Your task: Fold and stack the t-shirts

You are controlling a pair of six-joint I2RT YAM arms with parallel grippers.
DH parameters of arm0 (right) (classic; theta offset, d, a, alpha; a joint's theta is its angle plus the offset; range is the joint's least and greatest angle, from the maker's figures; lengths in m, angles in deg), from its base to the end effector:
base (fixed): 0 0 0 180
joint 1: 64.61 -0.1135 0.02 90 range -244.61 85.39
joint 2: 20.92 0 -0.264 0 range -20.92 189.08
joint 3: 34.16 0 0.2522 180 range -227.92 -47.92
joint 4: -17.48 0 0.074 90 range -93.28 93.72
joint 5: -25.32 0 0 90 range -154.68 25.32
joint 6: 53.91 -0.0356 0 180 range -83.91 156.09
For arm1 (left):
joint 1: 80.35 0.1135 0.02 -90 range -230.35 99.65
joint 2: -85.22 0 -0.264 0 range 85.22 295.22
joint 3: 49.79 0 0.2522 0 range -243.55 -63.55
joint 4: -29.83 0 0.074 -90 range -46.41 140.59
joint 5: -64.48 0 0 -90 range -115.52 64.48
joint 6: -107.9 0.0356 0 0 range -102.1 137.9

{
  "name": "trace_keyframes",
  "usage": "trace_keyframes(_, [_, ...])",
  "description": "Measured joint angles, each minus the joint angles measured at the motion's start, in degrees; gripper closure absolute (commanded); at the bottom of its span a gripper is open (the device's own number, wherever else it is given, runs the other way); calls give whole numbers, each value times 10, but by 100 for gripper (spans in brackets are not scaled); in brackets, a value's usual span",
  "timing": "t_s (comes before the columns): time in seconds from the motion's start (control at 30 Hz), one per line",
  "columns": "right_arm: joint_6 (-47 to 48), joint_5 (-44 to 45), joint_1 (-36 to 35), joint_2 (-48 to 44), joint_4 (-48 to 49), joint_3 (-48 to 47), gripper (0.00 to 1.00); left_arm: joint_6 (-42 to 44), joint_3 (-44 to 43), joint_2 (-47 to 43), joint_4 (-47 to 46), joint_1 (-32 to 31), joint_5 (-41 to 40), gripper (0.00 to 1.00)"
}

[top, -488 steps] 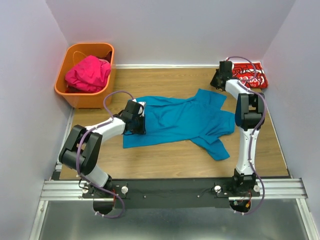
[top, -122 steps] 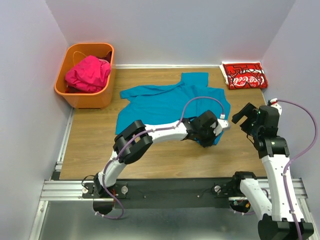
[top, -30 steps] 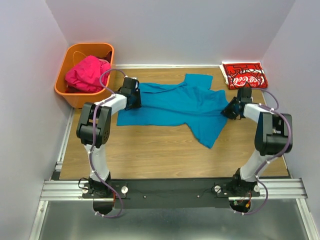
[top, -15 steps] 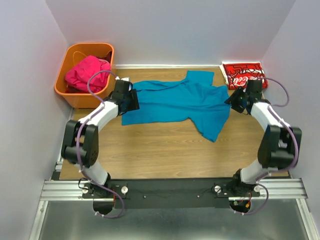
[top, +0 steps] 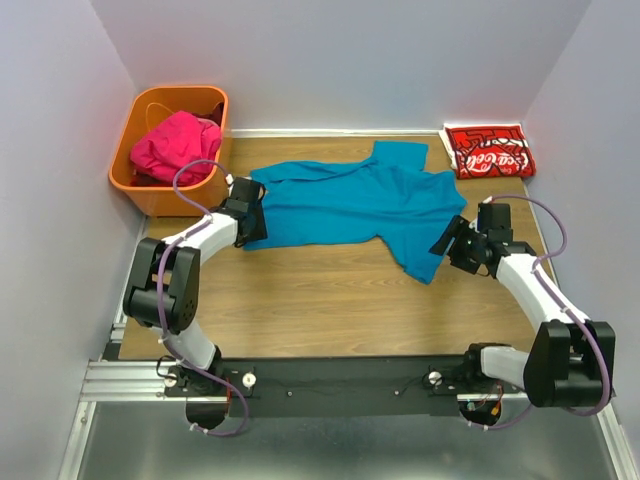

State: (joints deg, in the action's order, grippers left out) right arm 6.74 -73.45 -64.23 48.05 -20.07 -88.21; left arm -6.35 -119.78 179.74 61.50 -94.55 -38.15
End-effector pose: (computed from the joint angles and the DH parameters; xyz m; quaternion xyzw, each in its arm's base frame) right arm 0.2355 0.0039 0.2084 0.2184 0.9188 0.1503 0.2924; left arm 0.3225 -0.0736 0.1816 -0.1152 0.9446 0.0042 0.3075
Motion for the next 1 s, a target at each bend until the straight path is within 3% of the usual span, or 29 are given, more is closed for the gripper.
trace_keyframes(0.5, [12,-2,0,-24,-4,6,25,2,-13,45,2,0,-24,48])
trace_keyframes(0.73, [22,24,0,-28,-20,6,25,3,-7,46,-15,0,-24,69])
trace_keyframes(0.8, [24,33,0,-24,-24,6,25,6,-6,47,-21,0,-24,83])
trace_keyframes(0.83, [25,37,-4,-21,-26,6,25,5,-5,47,-24,0,-24,84])
trace_keyframes(0.9, [25,46,-10,-13,-30,6,25,8,-5,48,-28,0,-26,100])
trace_keyframes(1.0, [25,60,-28,3,-34,4,26,11,-3,48,-34,0,-26,100])
